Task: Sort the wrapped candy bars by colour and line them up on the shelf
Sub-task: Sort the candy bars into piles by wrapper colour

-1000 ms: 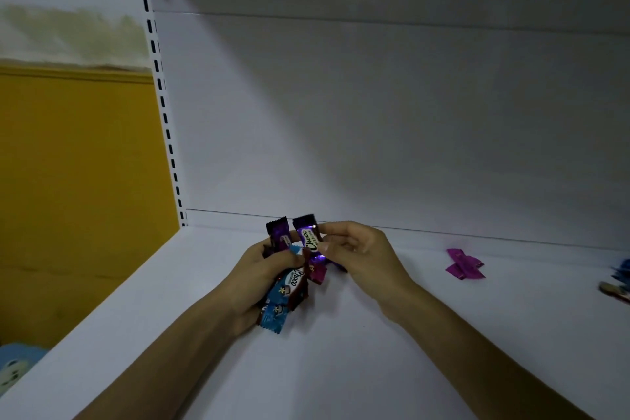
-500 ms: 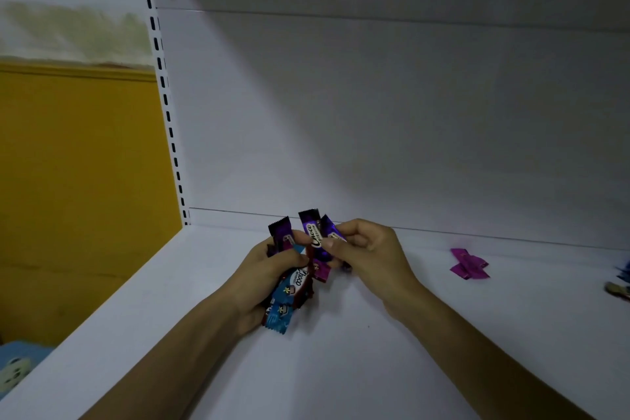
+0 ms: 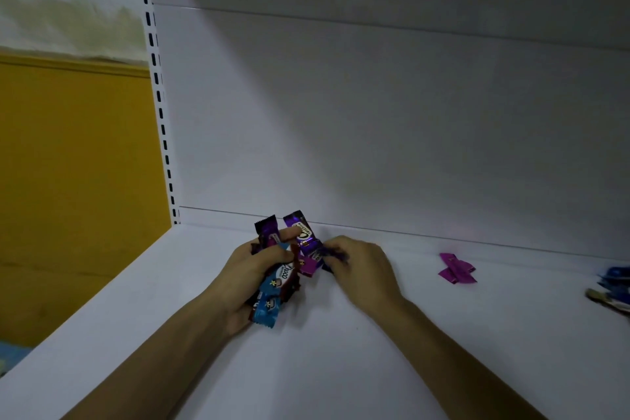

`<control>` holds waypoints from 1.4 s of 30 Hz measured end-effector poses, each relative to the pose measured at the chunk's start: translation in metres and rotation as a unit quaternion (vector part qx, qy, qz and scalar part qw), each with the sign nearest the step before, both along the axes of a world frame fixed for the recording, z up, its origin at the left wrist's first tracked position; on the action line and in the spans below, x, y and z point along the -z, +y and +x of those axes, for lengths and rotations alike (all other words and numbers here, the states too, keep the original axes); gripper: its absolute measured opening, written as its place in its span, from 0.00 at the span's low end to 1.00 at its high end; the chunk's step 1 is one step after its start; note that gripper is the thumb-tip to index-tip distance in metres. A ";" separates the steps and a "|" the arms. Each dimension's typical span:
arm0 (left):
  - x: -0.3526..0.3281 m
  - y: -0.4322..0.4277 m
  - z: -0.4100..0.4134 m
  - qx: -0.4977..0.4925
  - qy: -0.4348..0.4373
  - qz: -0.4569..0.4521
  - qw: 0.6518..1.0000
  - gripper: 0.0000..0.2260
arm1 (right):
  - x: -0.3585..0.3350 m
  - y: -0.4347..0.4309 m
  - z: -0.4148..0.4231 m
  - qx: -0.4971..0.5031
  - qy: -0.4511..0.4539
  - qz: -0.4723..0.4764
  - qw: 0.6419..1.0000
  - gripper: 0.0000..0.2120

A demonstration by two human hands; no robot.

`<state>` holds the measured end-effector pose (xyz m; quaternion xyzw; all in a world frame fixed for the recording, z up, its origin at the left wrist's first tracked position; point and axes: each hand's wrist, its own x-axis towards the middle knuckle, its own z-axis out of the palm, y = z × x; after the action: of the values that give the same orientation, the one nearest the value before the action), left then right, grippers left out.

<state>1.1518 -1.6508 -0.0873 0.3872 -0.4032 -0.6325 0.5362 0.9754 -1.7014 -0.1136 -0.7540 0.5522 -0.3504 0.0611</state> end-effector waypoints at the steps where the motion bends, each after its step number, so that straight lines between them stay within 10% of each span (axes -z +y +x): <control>1: 0.000 0.000 0.001 0.001 0.001 -0.003 1.000 0.13 | 0.002 -0.002 0.001 -0.018 0.039 -0.002 0.999 0.09; 5: 0.001 0.001 0.003 0.013 -0.001 -0.006 1.000 0.13 | 0.000 -0.001 -0.005 -0.061 0.042 0.012 0.997 0.12; 10: 0.002 0.001 0.001 0.046 -0.030 -0.022 0.998 0.15 | -0.021 0.016 0.004 -0.132 -0.306 0.119 0.935 0.09; 15: 0.004 0.001 -0.001 0.057 -0.045 -0.045 0.996 0.15 | -0.028 0.020 0.005 -0.066 -0.411 0.127 0.900 0.07; 18: 0.006 -0.003 0.000 0.042 -0.042 -0.048 0.997 0.16 | -0.019 0.017 -0.006 0.104 -0.031 -0.033 0.994 0.05; 21: 0.007 -0.003 -0.001 0.056 -0.045 -0.053 0.996 0.18 | -0.008 0.014 -0.009 0.064 0.204 -0.013 0.977 0.13; 26: 0.009 -0.005 -0.002 0.064 -0.051 -0.075 0.994 0.23 | -0.025 0.023 0.006 -0.046 -0.067 0.026 0.996 0.18; 29: 0.009 -0.004 -0.005 0.083 -0.084 -0.099 0.988 0.24 | -0.038 0.035 0.023 -0.159 -0.260 0.120 0.945 0.13; 34: 0.010 -0.007 -0.004 0.095 -0.091 -0.099 0.986 0.27 | -0.053 0.028 0.014 -0.078 -0.493 0.129 0.857 0.07; 42: 0.008 -0.011 0.004 -0.034 0.000 -0.077 0.996 0.17 | -0.016 0.011 -0.009 -0.004 -0.384 0.148 0.911 0.07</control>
<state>1.1554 -1.6617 -0.0958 0.3587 -0.4374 -0.5807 0.5855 0.9661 -1.6904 -0.0972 -0.5462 0.5285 -0.5265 0.3809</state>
